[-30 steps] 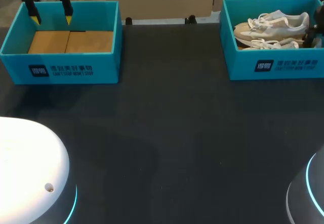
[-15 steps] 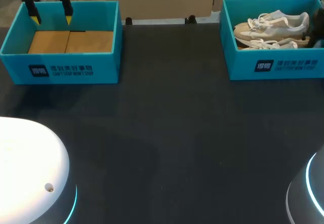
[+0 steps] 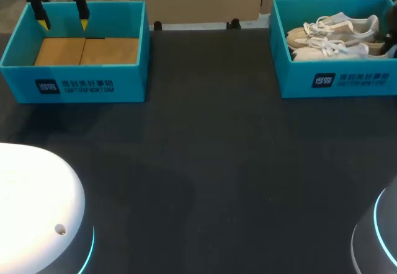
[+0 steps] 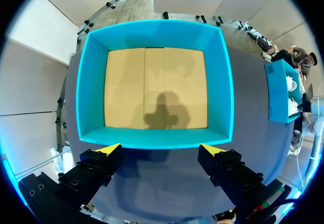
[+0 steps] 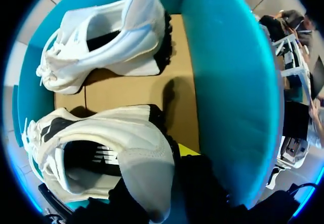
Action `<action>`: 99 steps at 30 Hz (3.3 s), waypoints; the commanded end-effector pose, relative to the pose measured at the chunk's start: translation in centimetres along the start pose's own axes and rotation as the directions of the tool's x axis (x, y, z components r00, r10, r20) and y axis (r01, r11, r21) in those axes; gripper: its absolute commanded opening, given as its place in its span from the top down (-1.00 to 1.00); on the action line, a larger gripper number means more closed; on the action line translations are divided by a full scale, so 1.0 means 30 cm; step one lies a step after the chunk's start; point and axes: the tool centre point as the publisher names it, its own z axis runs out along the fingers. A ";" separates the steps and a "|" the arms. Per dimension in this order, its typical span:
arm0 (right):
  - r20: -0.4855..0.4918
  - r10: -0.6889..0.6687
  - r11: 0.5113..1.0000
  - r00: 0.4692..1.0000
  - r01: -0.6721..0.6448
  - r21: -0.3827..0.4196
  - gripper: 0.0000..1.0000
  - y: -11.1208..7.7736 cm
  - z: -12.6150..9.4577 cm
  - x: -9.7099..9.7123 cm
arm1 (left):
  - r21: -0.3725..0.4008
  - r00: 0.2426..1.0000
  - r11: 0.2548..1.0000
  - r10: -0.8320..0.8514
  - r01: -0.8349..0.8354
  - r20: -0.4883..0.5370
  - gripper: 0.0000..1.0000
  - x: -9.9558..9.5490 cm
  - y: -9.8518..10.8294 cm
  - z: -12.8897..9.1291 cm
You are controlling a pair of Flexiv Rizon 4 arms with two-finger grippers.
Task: Take the shoe out of the shoebox, open the shoe tongue, remove and reinsert the insole, then place the shoe into the shoebox
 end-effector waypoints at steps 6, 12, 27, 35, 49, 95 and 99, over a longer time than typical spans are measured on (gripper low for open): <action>0.028 0.089 0.996 0.996 -0.088 -0.029 1.00 0.015 -0.103 -0.032 | 0.000 1.000 1.000 0.000 0.000 0.000 -1.00 0.000 0.000 0.000; 0.034 0.118 0.992 0.992 -0.116 -0.057 1.00 0.035 -0.165 -0.039 | 0.000 1.000 1.000 0.000 0.000 0.000 -1.00 0.000 0.000 0.000; 0.082 0.189 0.980 0.979 -0.182 -0.086 1.00 0.023 -0.408 -0.033 | 0.000 1.000 1.000 0.000 0.000 0.000 -1.00 0.000 0.000 0.000; 0.100 0.220 0.973 0.970 -0.210 -0.097 1.00 -0.027 -0.555 -0.010 | 0.000 1.000 1.000 0.000 0.000 0.000 -1.00 0.000 0.000 0.000; 0.138 0.246 0.964 0.959 -0.228 -0.134 1.00 -0.195 -0.775 0.102 | 0.000 1.000 1.000 0.000 0.000 0.000 -1.00 0.000 0.000 0.000; 0.116 0.223 0.969 0.968 -0.207 -0.132 1.00 -0.626 -0.809 0.483 | 0.000 1.000 1.000 0.000 0.000 0.000 -1.00 0.000 0.000 0.000; 0.113 0.207 0.970 0.972 -0.189 -0.151 1.00 -0.716 -0.755 0.539 | 0.000 1.000 1.000 0.000 0.000 0.000 -1.00 0.000 0.000 0.000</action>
